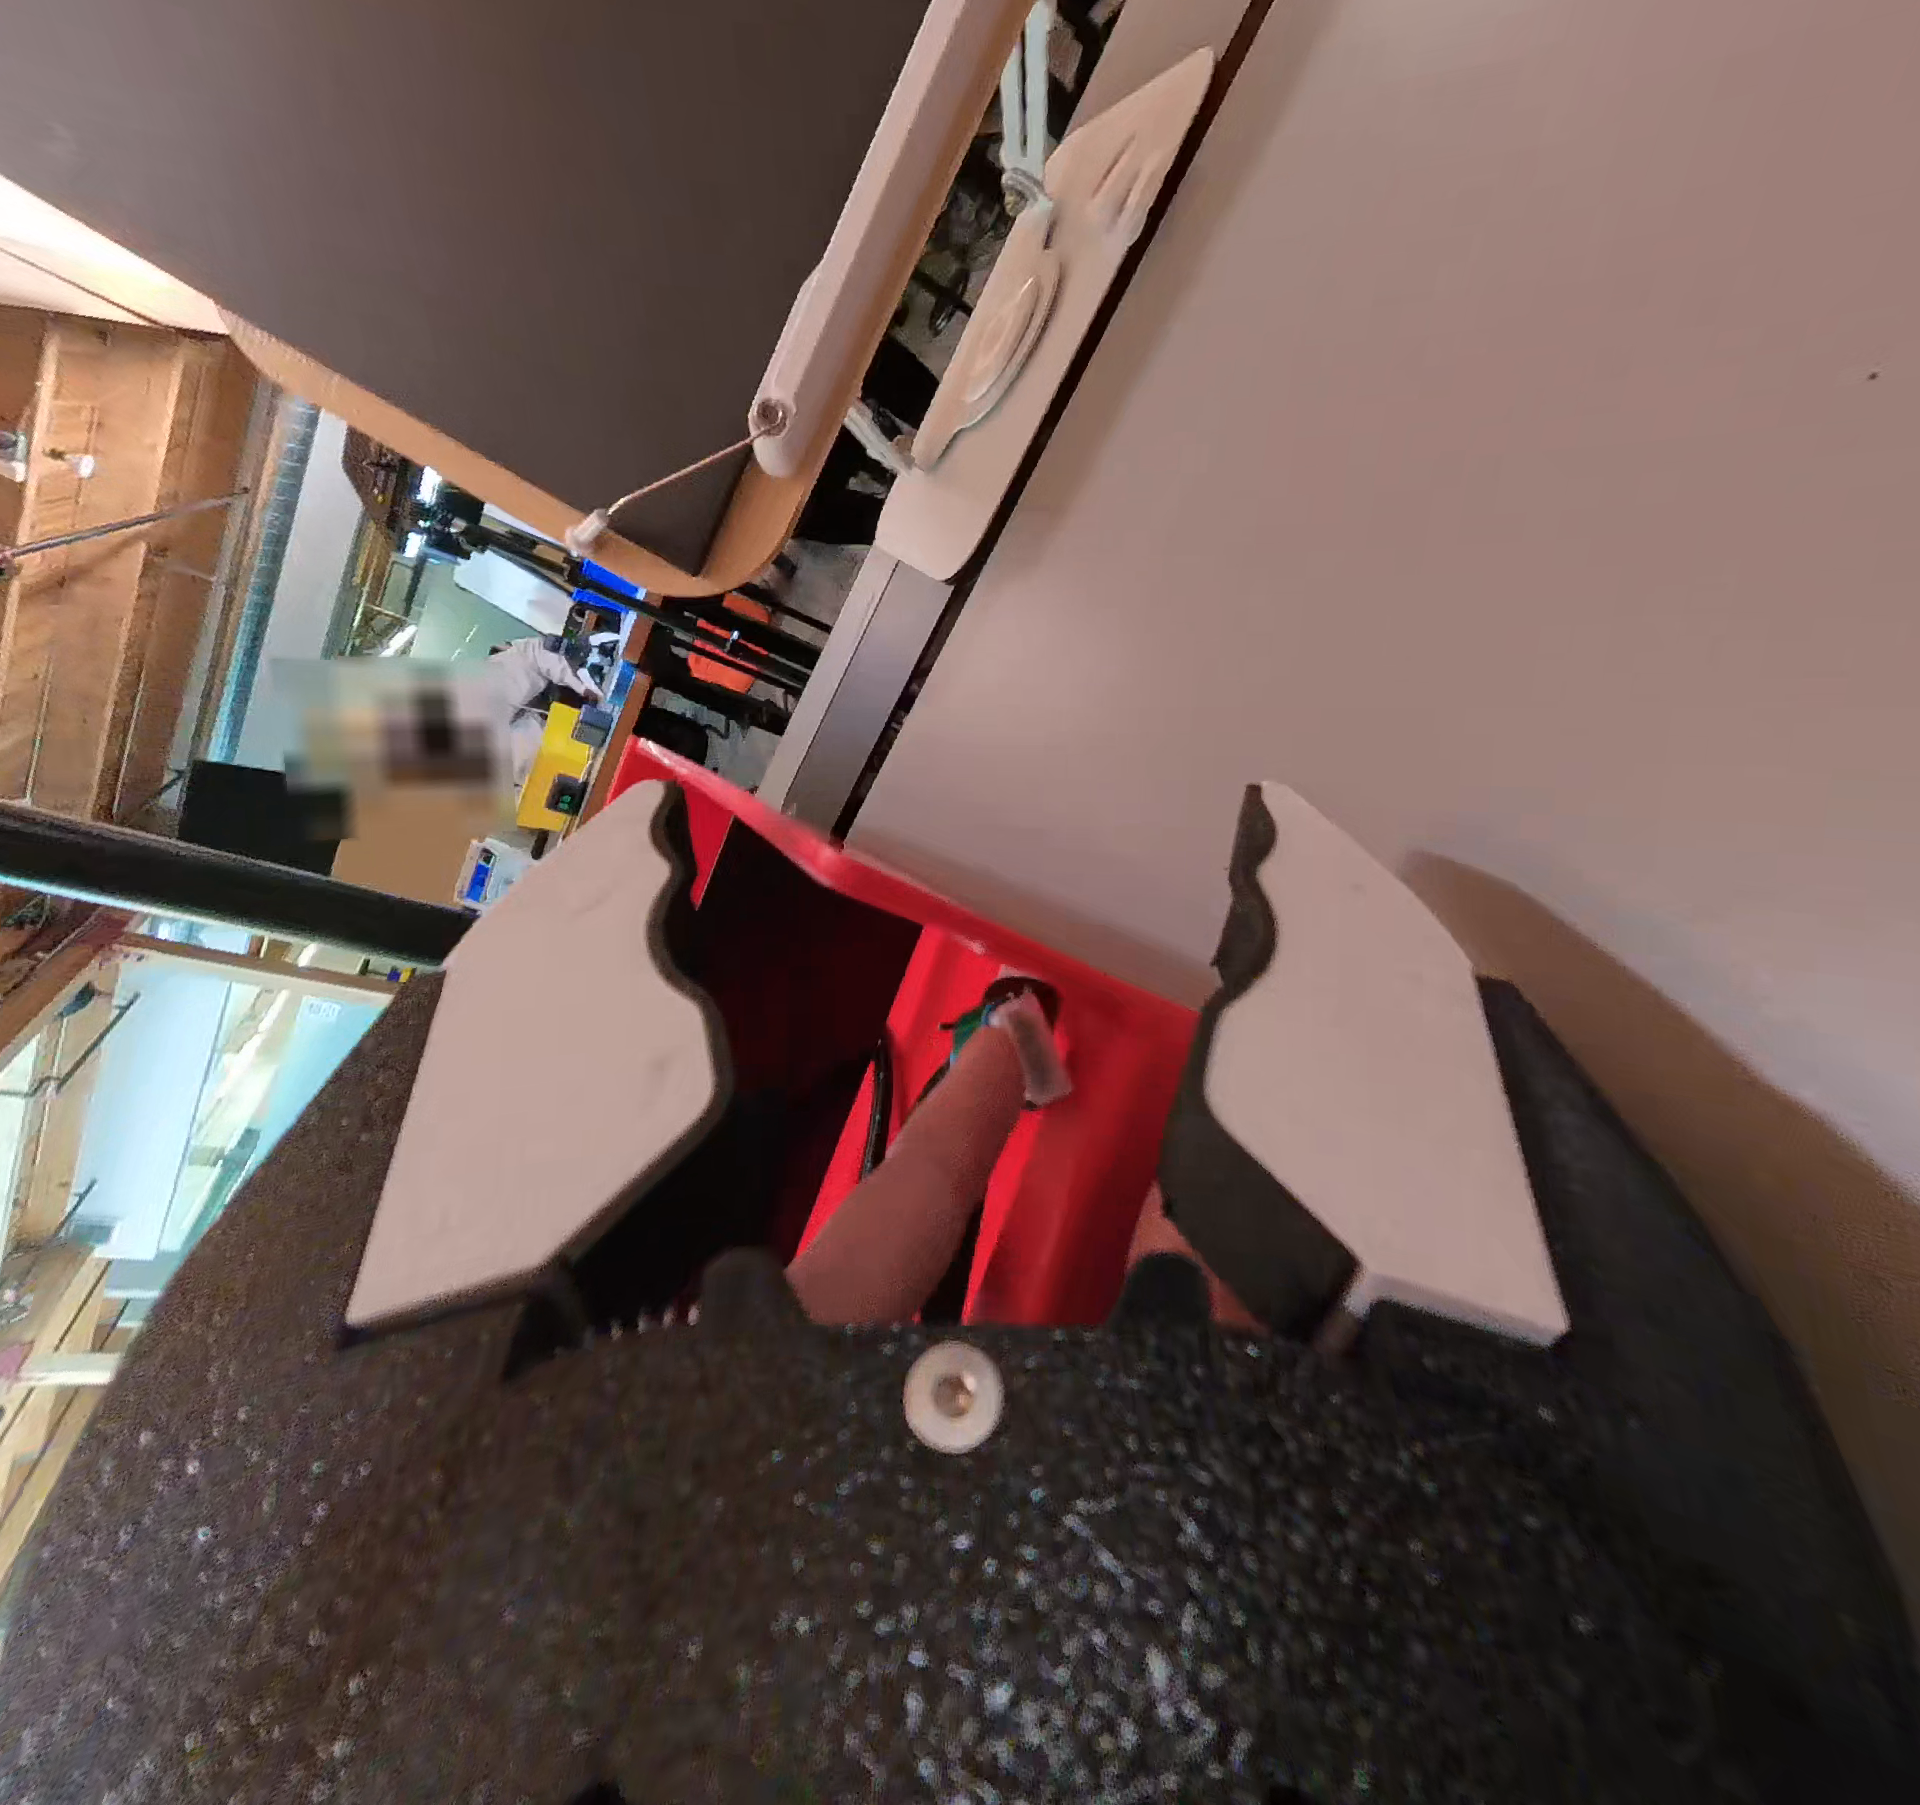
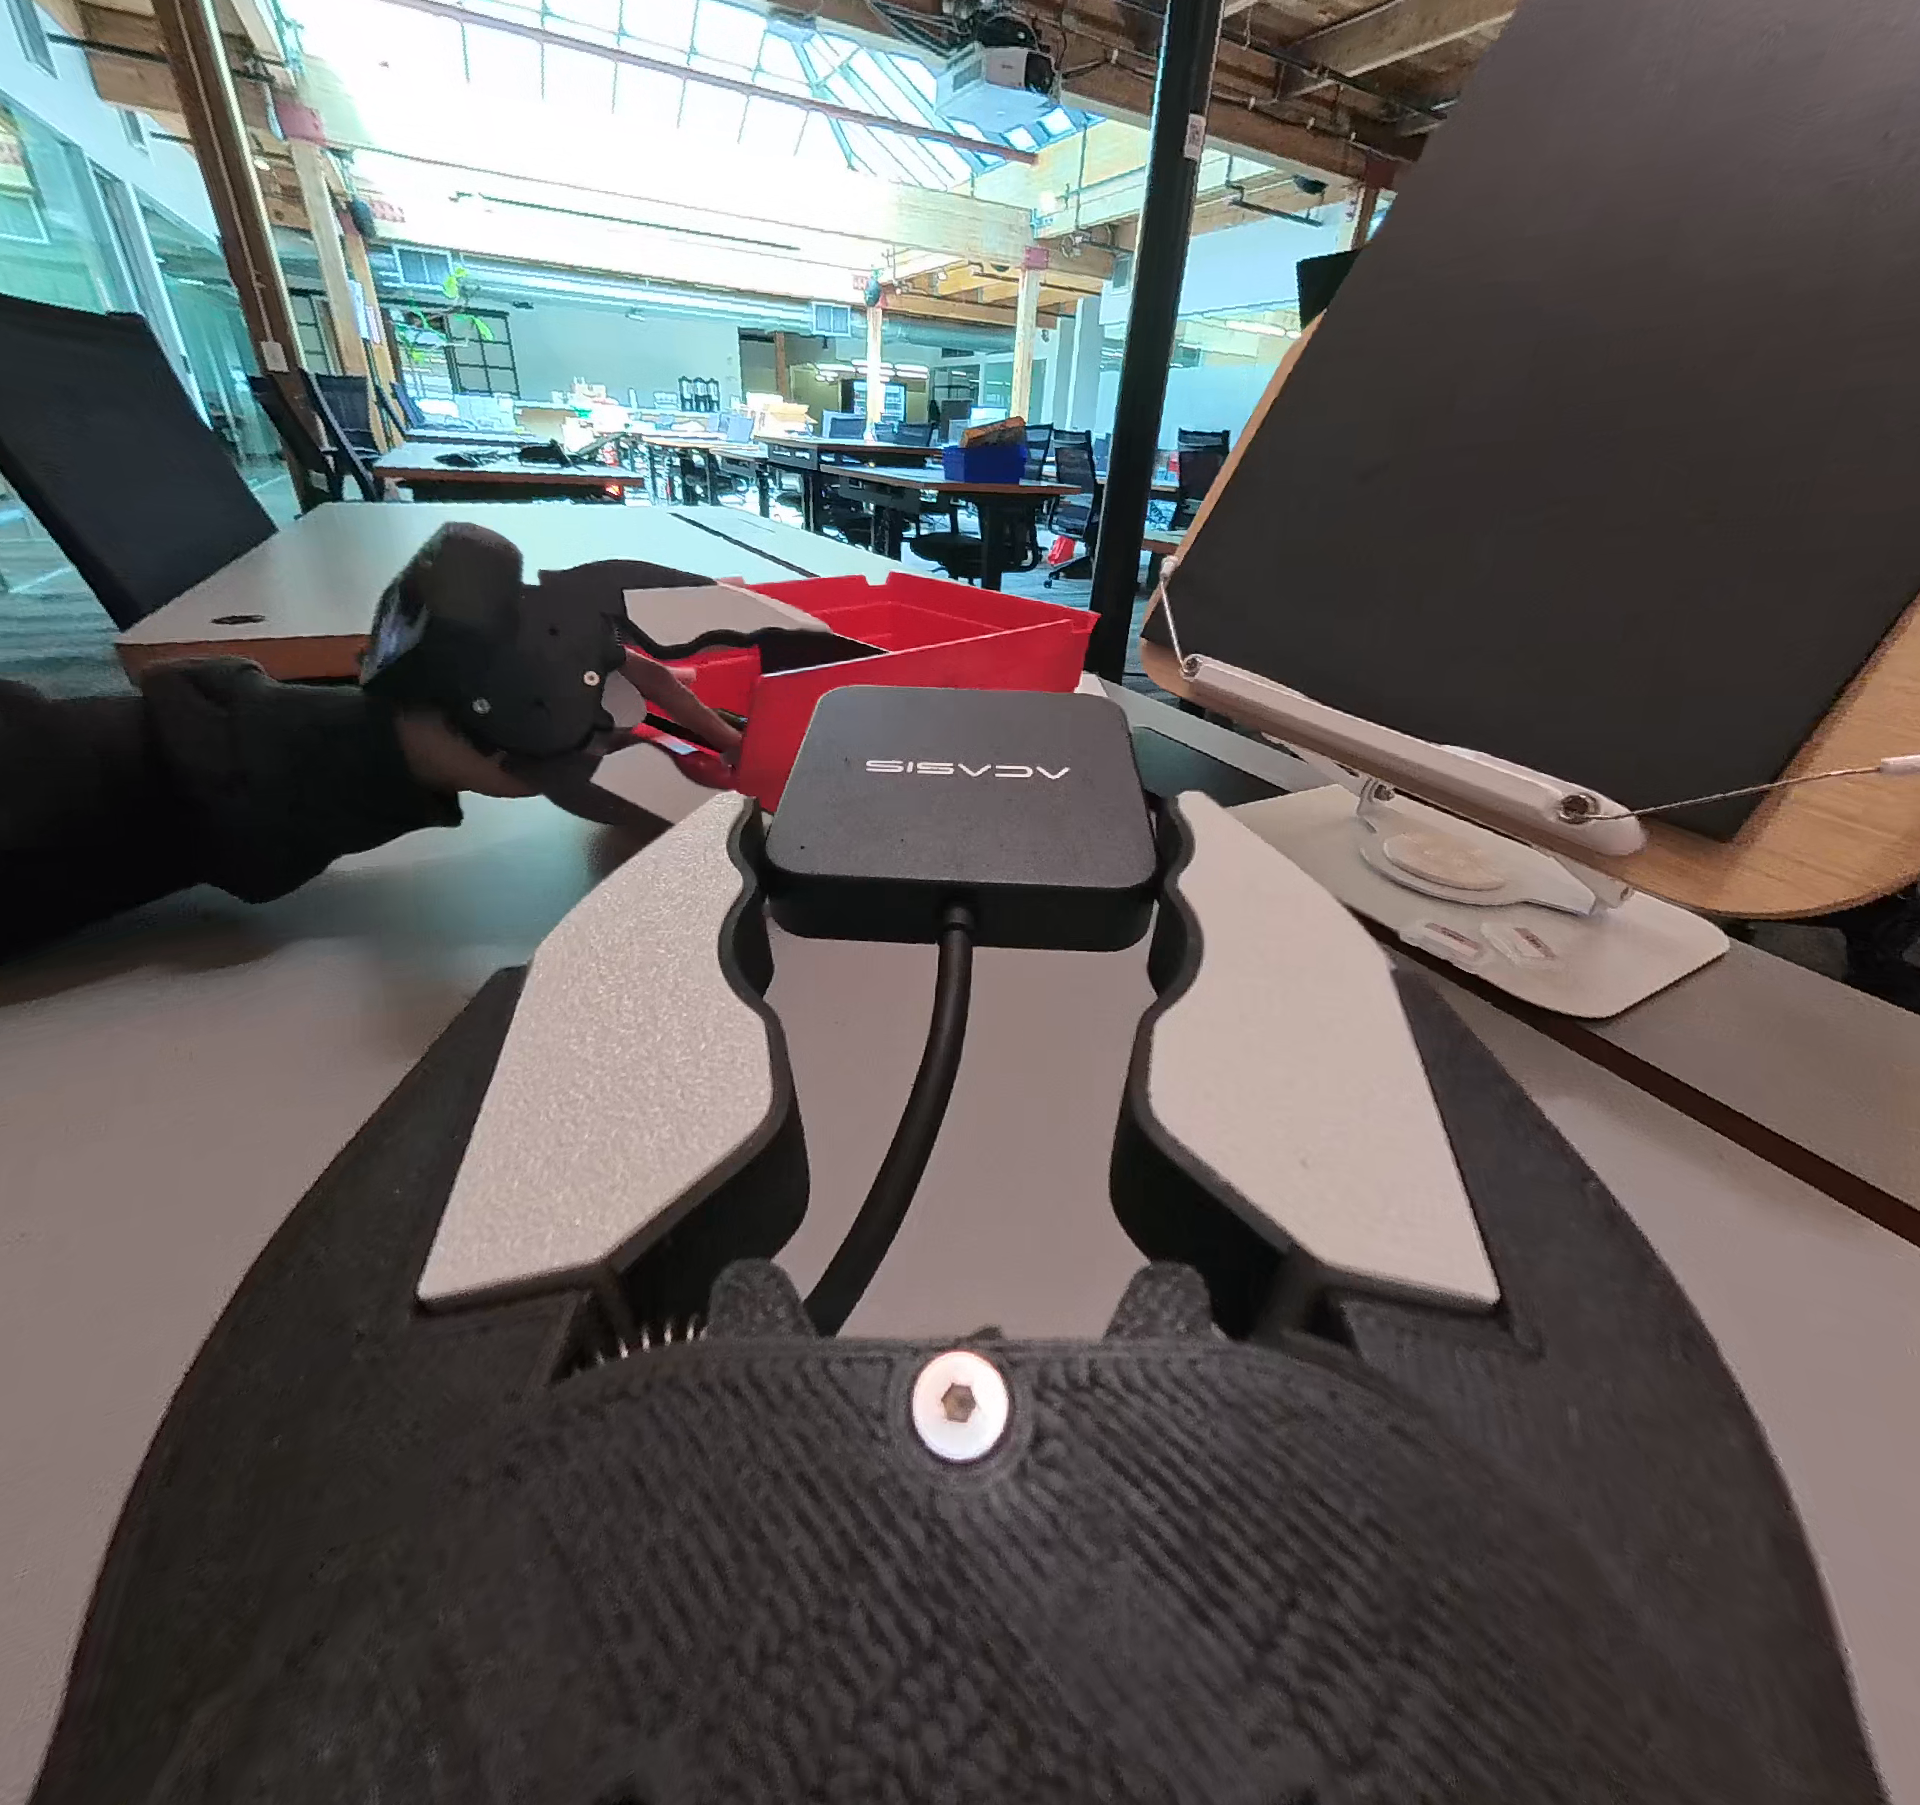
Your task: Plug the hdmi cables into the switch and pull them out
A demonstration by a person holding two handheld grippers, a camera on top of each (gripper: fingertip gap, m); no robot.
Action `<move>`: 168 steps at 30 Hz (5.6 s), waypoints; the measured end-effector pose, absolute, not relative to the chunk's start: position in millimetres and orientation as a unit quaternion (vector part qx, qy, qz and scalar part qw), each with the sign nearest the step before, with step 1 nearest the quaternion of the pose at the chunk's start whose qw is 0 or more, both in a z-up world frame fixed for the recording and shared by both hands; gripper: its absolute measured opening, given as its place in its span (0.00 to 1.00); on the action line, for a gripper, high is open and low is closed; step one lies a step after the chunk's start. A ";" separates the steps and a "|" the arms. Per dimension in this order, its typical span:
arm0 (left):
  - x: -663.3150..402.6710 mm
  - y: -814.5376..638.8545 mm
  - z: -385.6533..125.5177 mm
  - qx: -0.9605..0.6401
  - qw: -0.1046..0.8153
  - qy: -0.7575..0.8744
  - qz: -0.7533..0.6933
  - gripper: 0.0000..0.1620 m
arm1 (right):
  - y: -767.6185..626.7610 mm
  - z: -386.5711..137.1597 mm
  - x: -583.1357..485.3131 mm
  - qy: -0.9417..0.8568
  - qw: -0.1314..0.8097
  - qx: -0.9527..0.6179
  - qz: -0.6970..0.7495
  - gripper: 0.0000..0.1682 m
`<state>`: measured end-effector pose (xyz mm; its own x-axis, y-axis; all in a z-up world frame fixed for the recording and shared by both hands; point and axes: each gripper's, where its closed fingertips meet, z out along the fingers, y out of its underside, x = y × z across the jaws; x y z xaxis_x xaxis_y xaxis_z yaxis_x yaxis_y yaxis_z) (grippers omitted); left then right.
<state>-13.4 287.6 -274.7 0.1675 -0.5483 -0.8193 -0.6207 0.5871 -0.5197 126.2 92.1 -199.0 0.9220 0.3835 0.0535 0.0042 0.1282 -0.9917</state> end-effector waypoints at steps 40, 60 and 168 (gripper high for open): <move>-45.7 232.5 -259.1 -0.572 0.560 0.550 -0.239 0.90 | 191.4 -129.2 27.1 -0.235 0.719 -0.640 0.137 0.43; -50.8 213.1 -343.8 -0.599 0.277 0.728 -0.184 0.87 | 213.1 -184.3 97.9 -0.117 0.714 -0.676 0.142 0.43; -60.2 46.7 -98.8 -0.418 0.609 0.297 -0.605 0.45 | -31.7 -157.2 -59.3 -0.333 0.707 -0.537 0.319 0.43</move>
<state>-60.2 46.7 -98.8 0.0922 -0.9852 0.1443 0.4888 -0.0814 -0.8686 -59.3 -31.7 -157.2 0.5747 0.8081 0.1291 -0.0927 0.2210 -0.9709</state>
